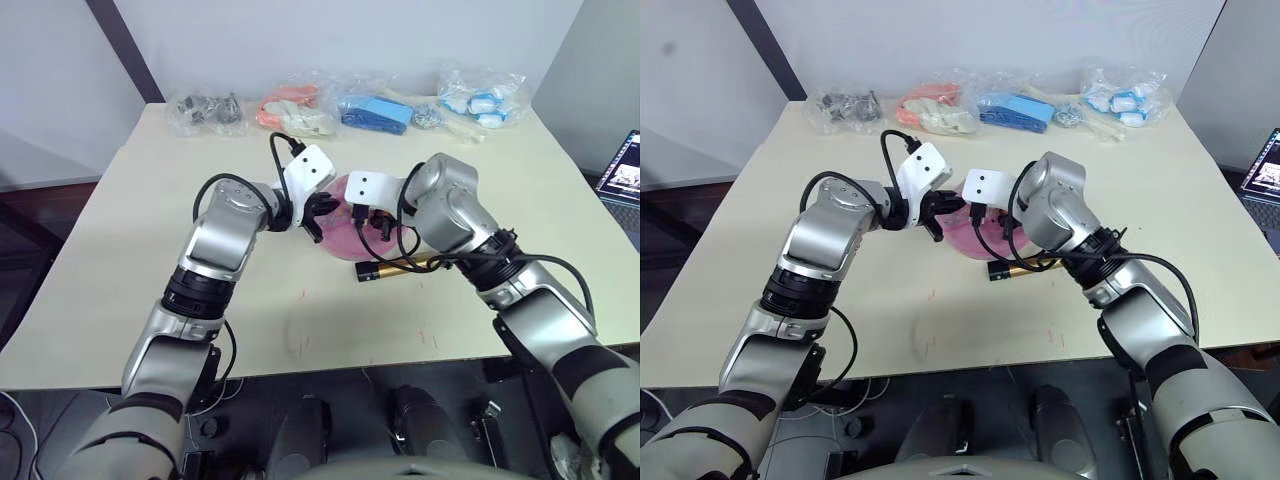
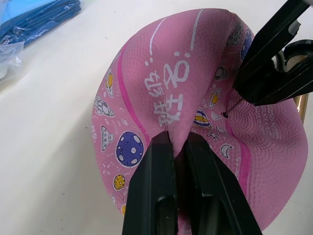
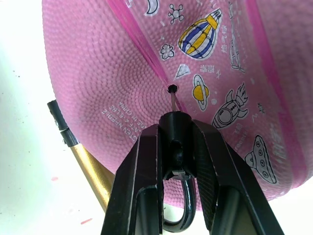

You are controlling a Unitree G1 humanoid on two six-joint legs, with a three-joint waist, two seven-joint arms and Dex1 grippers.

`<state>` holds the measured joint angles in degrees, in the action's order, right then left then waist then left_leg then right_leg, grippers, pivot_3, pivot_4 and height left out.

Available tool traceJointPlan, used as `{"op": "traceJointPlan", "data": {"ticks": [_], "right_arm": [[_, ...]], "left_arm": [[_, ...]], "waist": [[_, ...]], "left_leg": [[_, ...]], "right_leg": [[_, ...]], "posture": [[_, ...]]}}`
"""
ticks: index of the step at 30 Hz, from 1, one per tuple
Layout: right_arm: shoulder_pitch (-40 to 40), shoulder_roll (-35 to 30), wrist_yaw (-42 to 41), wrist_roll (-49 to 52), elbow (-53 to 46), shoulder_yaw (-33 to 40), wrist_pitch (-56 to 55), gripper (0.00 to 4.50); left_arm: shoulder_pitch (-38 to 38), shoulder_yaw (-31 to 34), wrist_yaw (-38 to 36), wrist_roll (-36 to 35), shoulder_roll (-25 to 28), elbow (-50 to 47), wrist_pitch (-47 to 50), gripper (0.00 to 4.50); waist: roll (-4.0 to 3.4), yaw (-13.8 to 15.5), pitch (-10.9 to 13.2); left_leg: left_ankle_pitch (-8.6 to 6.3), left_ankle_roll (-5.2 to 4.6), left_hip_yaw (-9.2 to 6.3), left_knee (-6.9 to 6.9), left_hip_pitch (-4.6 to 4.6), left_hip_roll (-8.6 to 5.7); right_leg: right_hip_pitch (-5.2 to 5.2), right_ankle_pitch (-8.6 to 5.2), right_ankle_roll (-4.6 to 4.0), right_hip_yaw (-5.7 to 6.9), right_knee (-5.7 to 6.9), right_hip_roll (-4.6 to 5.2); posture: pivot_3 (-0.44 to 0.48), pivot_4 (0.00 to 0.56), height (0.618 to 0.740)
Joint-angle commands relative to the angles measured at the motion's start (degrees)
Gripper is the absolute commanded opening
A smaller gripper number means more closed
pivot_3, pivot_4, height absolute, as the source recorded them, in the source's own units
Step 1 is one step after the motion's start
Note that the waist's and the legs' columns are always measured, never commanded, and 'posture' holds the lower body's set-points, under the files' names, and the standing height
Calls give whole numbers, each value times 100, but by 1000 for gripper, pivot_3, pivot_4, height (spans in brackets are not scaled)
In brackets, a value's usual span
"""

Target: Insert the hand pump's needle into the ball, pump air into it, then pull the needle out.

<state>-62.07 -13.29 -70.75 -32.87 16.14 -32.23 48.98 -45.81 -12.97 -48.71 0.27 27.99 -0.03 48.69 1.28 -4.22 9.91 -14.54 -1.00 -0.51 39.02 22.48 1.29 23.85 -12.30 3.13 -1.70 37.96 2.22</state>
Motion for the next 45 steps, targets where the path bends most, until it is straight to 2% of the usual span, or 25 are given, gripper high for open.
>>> {"op": "traceJointPlan", "data": {"ticks": [1, 8, 29, 35, 45], "right_arm": [[-90, 438, 36, 371, 190, -249, -289, 345], [-180, 637, 224, 527, 573, -97, -368, 345], [-345, 1081, 551, 825, 1461, 7, -552, 345], [-456, 1228, 433, 1069, 1227, 249, -267, 345], [-560, 1362, 589, 1141, 1528, 339, -340, 345]], "left_arm": [[119, -271, -185, -314, -221, -249, 109, 21], [127, -192, -184, -342, -237, -238, 247, 21], [315, -83, -156, -393, -266, -333, 499, 21], [330, -26, -133, -418, -283, -265, 548, 21], [372, 46, -117, -438, -327, -252, 662, 21]], "waist": [[0, -1, 0], [12, -32, -9], [31, -139, -42], [36, -152, -58], [36, -163, -57]], "left_leg": [[0, 0, 0, -2, -4, 1], [0, 0, 2, -57, -76, -3], [-1, 1, -9, -72, -98, -2], [-1, 1, -9, -79, -106, -2], [-1, 2, -9, -86, -108, 0]], "right_leg": [[0, -2, 3, -5, 0, -4], [-23, -1, 2, -72, -6, -26], [-22, 1, -4, -93, -6, -44], [-22, 1, -6, -99, -7, -49], [-20, 0, -10, -101, -8, -52]], "posture": [[0, 150, 740], [0, 150, 740], [0, 150, 740], [0, 150, 740], [0, 150, 740]]}}
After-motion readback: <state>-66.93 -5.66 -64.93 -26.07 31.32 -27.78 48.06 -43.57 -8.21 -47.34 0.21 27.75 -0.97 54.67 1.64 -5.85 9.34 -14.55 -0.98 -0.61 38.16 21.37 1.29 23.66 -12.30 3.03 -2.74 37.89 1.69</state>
